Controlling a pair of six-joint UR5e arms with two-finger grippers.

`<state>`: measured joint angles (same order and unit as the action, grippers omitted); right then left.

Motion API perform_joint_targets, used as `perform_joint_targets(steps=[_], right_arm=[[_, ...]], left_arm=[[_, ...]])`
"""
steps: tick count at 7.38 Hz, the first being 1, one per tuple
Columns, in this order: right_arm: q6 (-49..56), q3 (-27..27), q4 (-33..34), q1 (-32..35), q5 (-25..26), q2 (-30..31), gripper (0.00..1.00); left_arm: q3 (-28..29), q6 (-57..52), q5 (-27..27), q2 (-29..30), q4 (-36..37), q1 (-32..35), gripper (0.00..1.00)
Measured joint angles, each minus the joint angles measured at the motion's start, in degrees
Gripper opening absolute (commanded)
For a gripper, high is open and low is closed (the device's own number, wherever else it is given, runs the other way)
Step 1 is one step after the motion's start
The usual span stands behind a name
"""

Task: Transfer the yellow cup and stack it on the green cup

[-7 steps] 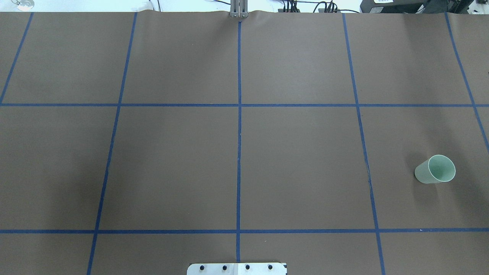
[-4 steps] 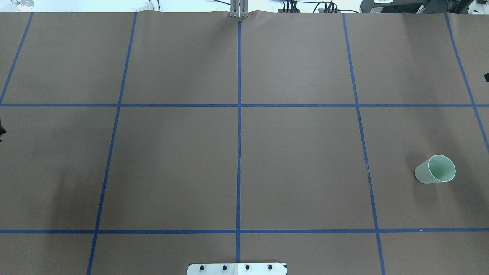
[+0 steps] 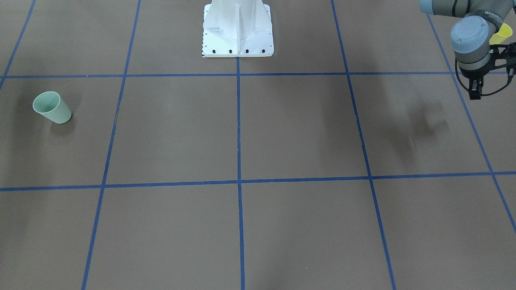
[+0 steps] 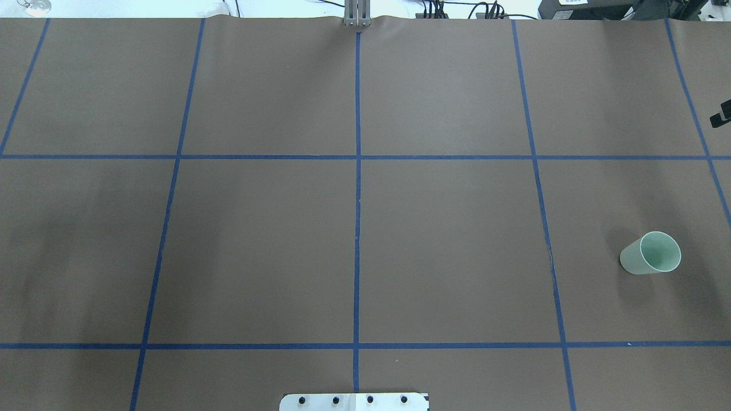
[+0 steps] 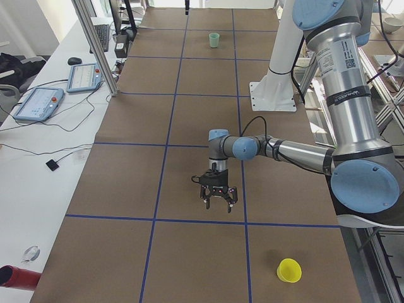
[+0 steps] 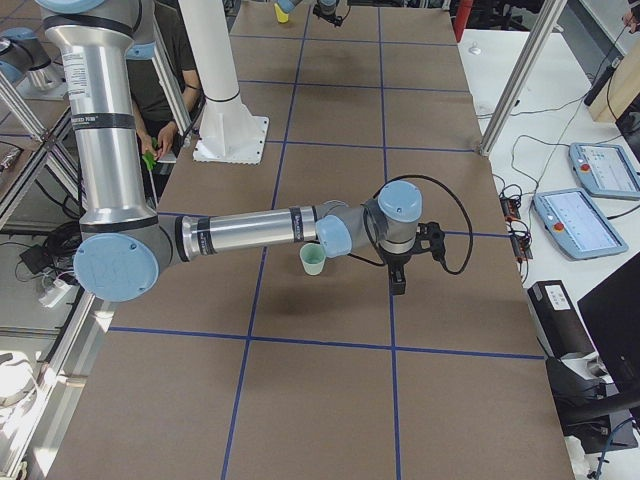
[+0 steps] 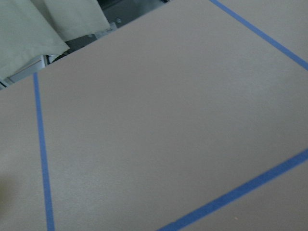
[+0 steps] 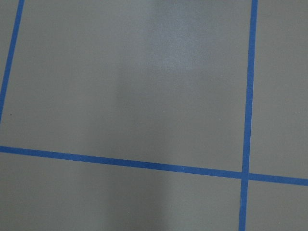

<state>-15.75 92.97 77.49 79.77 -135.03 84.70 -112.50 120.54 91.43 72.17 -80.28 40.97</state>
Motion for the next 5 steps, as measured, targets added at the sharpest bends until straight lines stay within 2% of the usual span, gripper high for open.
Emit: perform_joint_targets(steps=[3, 5], right_arm=[[0.02, -0.04, -0.83, -2.82, -0.88, -0.08, 1.00], [0.07, -0.02, -1.93, -4.11, -0.88, -0.09, 1.00]], left_arm=[[2.30, 20.67, 0.00, -0.08, 13.53, -8.34, 0.99], [8.12, 27.74, 1.91, -0.16, 15.17, -9.95, 0.97]])
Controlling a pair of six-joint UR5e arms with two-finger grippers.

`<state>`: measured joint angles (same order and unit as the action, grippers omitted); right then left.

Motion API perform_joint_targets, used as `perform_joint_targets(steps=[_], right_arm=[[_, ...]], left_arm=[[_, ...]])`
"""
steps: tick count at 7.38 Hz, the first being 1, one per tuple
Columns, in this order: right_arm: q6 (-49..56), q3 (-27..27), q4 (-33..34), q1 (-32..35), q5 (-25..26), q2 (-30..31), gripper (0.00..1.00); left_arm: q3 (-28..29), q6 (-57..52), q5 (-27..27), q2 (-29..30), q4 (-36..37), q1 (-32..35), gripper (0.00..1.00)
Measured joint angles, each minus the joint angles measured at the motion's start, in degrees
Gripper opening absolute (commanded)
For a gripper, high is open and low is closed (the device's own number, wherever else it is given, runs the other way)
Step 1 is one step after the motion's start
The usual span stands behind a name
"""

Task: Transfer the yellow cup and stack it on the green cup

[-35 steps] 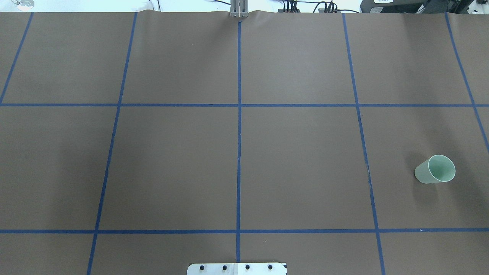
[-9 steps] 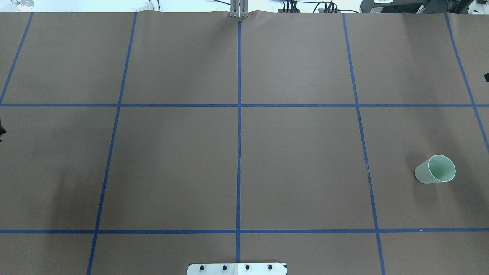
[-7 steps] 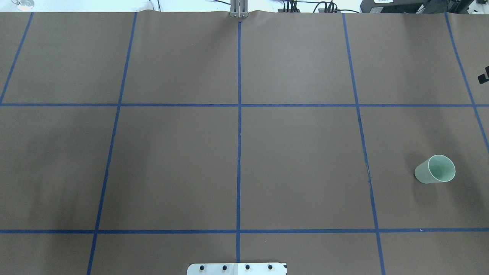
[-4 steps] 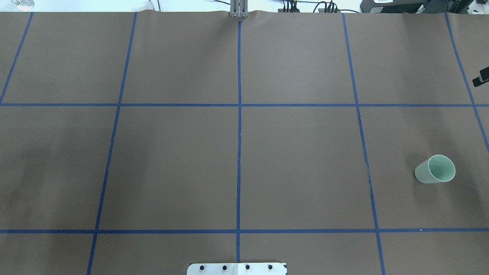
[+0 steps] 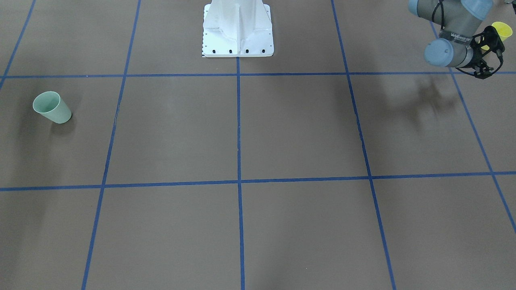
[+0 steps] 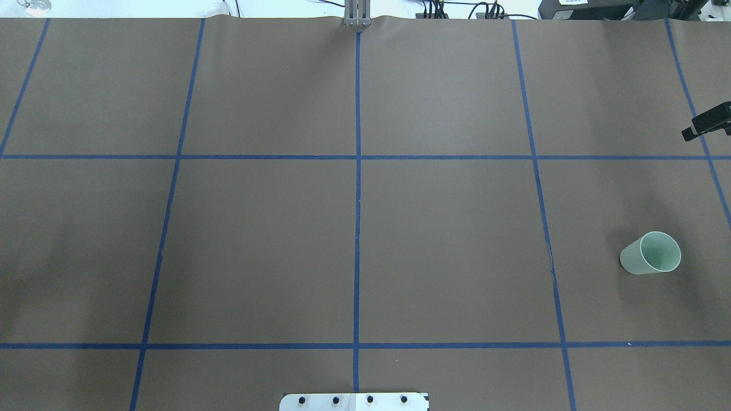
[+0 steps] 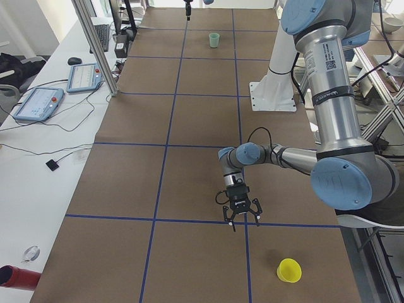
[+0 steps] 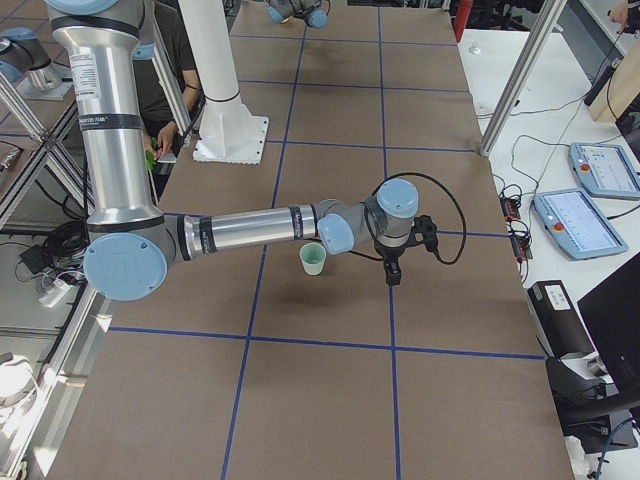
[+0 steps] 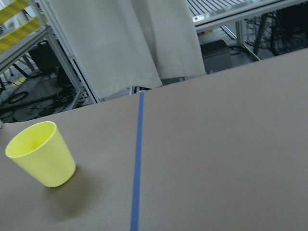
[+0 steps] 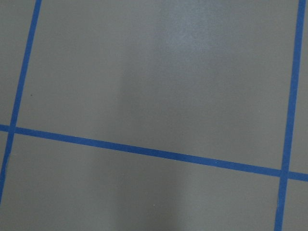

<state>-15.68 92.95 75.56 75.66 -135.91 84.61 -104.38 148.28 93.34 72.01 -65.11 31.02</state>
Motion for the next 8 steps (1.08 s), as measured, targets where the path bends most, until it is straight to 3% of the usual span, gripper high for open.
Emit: perform_joint_targets(steps=[3, 8], right_arm=[[0.09, 0.25, -0.33, -1.52, 0.15, -0.12, 1.00], [0.04, 0.21, -4.20, -2.17, 0.54, 0.15, 1.00]], left_arm=[[7.26, 4.84, 5.13, -0.09, -2.96, -2.06, 0.97], [11.96, 6.92, 12.69, -1.56, -7.12, -4.17, 0.94]])
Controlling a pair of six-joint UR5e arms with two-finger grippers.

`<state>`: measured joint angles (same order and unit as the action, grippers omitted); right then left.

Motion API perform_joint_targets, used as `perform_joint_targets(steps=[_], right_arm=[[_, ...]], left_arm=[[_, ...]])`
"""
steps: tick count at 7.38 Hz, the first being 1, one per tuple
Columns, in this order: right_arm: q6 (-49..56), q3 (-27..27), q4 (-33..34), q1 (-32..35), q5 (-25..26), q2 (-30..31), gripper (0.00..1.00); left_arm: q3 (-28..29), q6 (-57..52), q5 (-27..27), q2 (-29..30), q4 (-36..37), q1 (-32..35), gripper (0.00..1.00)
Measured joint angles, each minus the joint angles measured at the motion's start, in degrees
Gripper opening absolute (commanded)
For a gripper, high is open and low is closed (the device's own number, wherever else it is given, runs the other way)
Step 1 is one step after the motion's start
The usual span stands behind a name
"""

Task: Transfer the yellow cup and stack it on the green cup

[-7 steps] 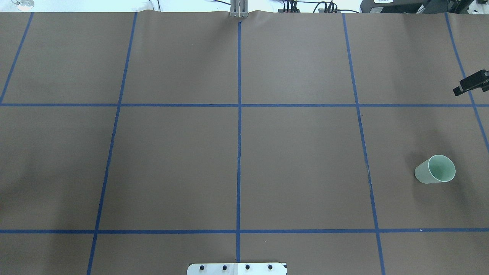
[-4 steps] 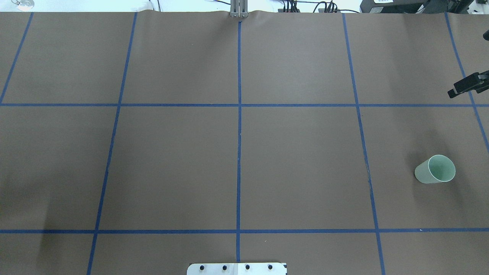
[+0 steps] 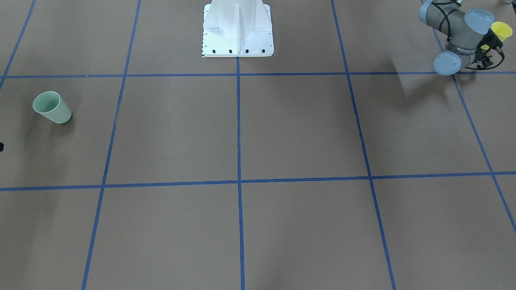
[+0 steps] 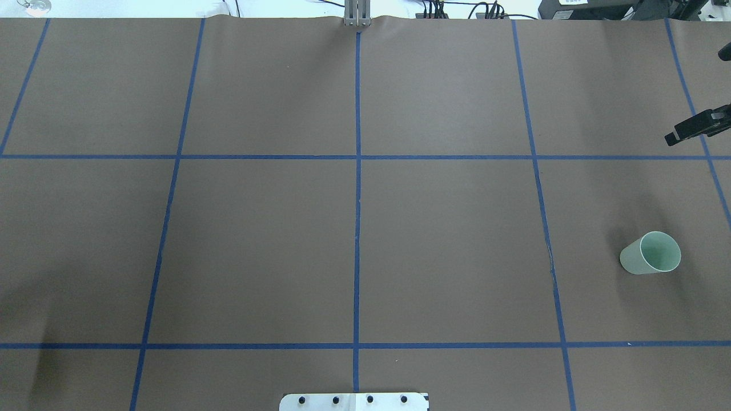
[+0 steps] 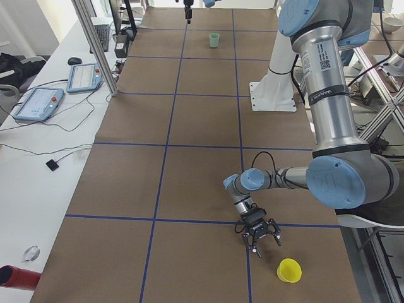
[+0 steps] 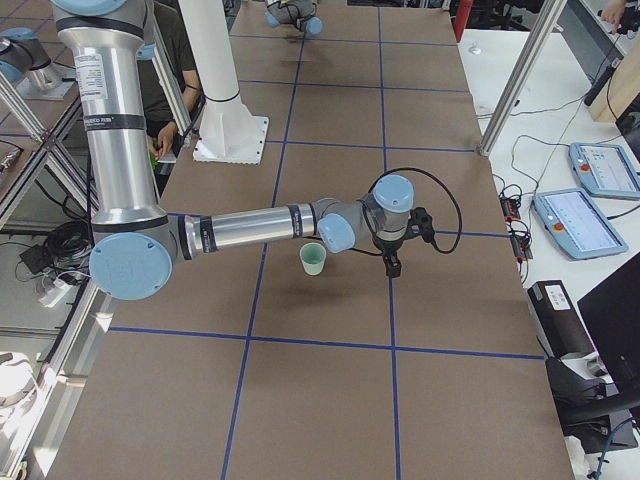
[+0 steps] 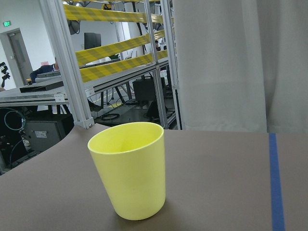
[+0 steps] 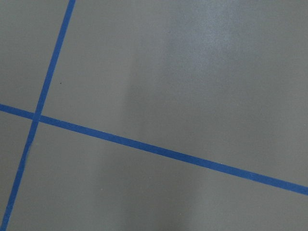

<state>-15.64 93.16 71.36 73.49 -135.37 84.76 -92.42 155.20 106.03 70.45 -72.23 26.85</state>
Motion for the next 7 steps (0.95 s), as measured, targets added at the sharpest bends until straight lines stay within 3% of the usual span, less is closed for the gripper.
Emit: perform_joint_targets(steps=[7], right_arm=[[-0.03, 0.80, -1.18, -0.01, -0.15, 0.05, 1.00]], left_arm=[[5.64, 2.26, 0.98, -2.35, -7.06, -0.56, 0.93]])
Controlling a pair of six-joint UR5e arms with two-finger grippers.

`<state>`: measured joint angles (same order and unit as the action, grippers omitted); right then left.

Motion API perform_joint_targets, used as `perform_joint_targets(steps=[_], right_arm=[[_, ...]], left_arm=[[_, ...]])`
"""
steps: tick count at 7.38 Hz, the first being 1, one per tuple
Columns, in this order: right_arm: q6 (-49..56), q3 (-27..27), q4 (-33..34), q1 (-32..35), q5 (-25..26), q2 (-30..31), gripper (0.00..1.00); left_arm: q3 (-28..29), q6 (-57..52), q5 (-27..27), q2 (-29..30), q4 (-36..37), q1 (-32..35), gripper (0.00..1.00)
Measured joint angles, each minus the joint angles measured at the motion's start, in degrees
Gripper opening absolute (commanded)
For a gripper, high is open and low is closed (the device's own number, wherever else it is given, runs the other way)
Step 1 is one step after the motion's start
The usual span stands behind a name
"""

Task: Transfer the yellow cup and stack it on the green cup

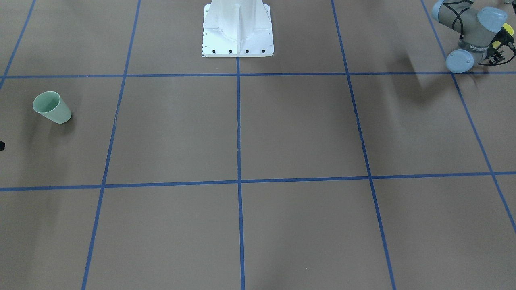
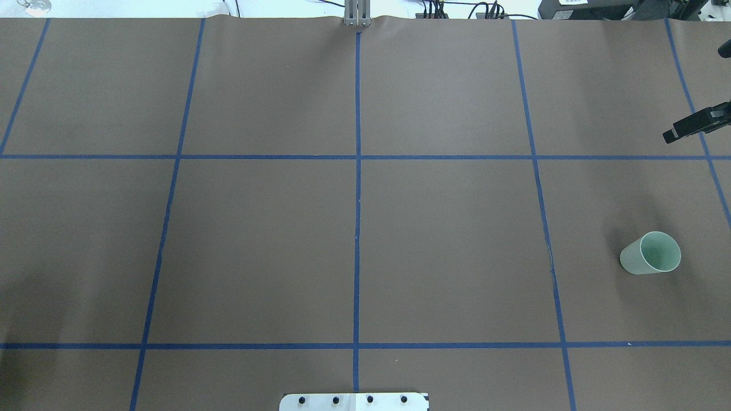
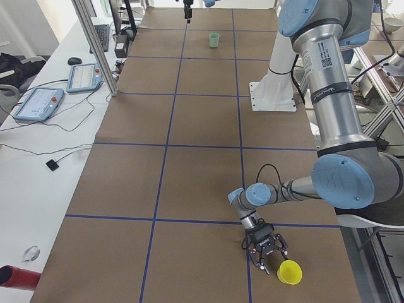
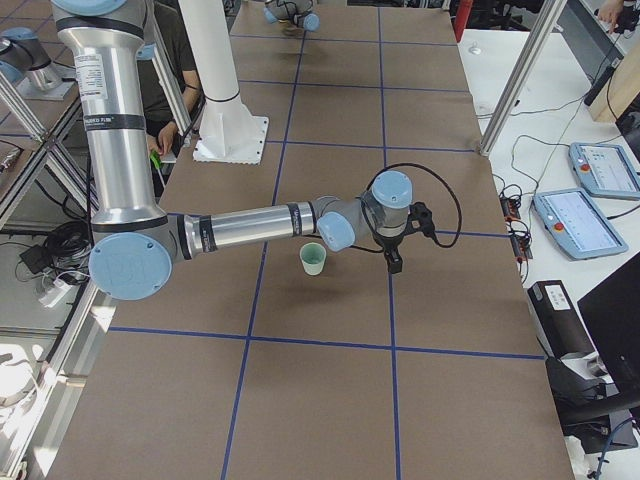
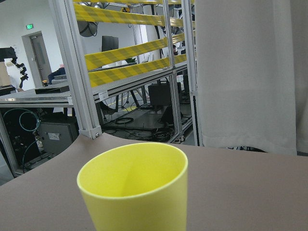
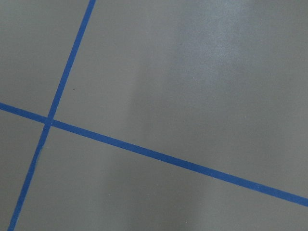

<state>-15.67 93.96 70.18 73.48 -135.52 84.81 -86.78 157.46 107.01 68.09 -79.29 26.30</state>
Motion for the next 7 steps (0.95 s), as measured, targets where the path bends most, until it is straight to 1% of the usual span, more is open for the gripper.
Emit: perform_joint_targets(steps=[4, 7], right_arm=[[-0.03, 0.97, -0.08, -0.07, -0.05, 0.00, 1.00], [-0.04, 1.37, -0.05, -0.09, 0.01, 0.00, 1.00]], left_arm=[[1.03, 2.56, 3.01, -0.29, -0.68, -1.18, 0.94], [1.58, 4.02, 3.96, -0.89, -0.71, -2.07, 0.94]])
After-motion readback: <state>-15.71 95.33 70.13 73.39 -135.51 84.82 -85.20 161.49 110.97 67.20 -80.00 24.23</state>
